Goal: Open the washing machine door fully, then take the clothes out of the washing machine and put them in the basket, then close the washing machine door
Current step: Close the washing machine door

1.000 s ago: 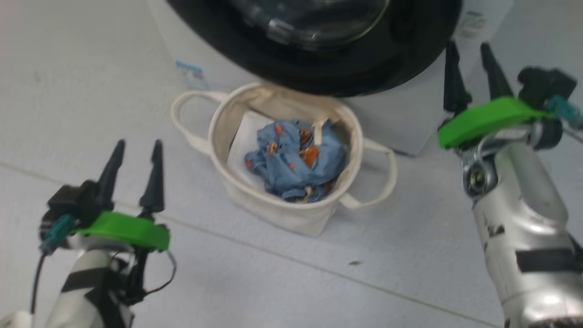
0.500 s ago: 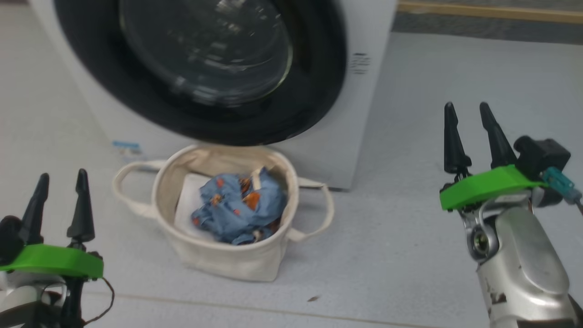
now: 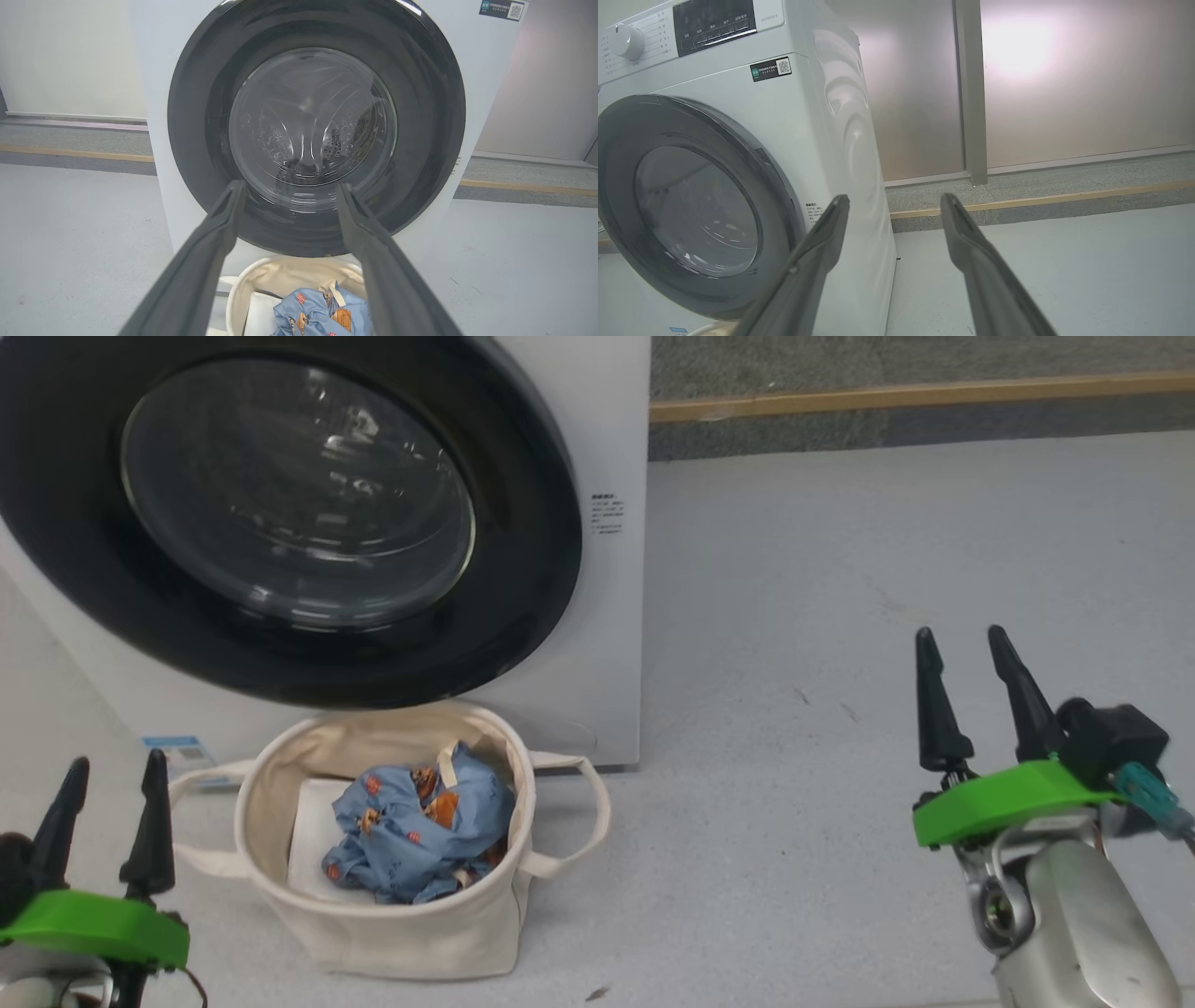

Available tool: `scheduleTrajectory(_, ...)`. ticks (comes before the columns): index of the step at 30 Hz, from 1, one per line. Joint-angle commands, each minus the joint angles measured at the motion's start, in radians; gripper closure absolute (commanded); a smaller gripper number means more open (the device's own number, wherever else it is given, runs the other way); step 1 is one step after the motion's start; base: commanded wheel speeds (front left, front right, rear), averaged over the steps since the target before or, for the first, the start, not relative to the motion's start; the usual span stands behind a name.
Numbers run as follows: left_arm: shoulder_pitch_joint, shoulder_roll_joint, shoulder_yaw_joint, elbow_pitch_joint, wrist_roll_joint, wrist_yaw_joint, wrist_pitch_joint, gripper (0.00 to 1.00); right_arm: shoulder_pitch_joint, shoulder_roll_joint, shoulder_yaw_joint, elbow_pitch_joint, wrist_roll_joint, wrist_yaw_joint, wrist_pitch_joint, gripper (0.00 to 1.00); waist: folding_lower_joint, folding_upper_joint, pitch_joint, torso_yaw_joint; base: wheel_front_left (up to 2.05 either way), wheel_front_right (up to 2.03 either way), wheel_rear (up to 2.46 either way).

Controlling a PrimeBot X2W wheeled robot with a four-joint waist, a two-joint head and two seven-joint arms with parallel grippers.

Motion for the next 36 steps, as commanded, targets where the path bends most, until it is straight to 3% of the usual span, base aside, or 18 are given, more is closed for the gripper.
scheduleTrajectory(1,-0.023,0.061,0.025,-0.022,-0.001,-0.006,-0.009,0.0,-0.005,-0.009,0.006,-0.05,-0.002,0.0,-0.004,0.0,0.0,-0.0001,-0.011,-0.009,0.0,0.0,0.0)
scheduleTrajectory(8,-0.008,0.054,0.031,-0.007,-0.015,-0.003,-0.011,0.0,0.049,-0.013,-0.026,-0.077,-0.012,0.0,-0.004,0.0,0.0,-0.0001,-0.023,-0.002,0.0,0.0,0.0)
scheduleTrajectory(15,0.01,0.052,0.005,-0.017,-0.022,-0.005,-0.012,0.0,0.089,-0.025,0.013,-0.081,0.012,0.0,-0.004,0.0,0.0,-0.0001,-0.031,0.011,0.0,0.0,0.0)
scheduleTrajectory(36,0.005,0.078,-0.048,-0.031,-0.035,-0.006,-0.013,0.0,0.091,-0.028,0.022,-0.073,0.026,0.0,-0.004,0.0,0.0,-0.0001,-0.031,0.024,0.0,0.0,0.0)
